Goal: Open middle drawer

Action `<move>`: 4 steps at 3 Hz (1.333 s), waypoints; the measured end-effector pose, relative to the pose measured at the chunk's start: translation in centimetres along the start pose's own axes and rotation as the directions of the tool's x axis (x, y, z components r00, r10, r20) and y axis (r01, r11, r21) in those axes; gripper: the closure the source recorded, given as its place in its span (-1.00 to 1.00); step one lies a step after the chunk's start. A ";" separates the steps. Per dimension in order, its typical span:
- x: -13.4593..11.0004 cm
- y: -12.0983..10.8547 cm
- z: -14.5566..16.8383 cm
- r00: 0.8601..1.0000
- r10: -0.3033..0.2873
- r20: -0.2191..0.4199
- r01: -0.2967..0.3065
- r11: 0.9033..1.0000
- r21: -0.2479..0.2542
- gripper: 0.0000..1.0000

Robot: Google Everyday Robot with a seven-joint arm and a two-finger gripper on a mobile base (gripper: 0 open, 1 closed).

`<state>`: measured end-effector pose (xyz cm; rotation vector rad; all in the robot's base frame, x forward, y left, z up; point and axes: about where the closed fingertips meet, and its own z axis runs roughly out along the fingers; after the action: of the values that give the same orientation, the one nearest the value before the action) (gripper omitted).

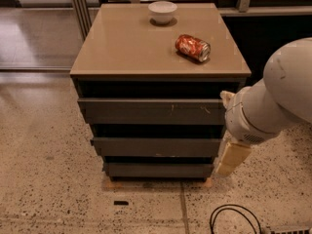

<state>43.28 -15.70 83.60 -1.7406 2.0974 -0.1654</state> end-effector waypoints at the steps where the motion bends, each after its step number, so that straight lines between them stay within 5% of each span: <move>1: -0.6 1.6 2.8 1.000 0.016 0.023 -0.016 1.000 0.001 -1.00; 4: 0.4 6.7 13.3 0.995 0.098 0.019 -0.096 0.990 -0.100 -1.00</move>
Offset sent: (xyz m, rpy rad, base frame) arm -0.0061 0.0307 -0.1190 0.0667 0.0372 -0.0409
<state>42.15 -12.46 69.12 -1.6822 2.2008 -0.0129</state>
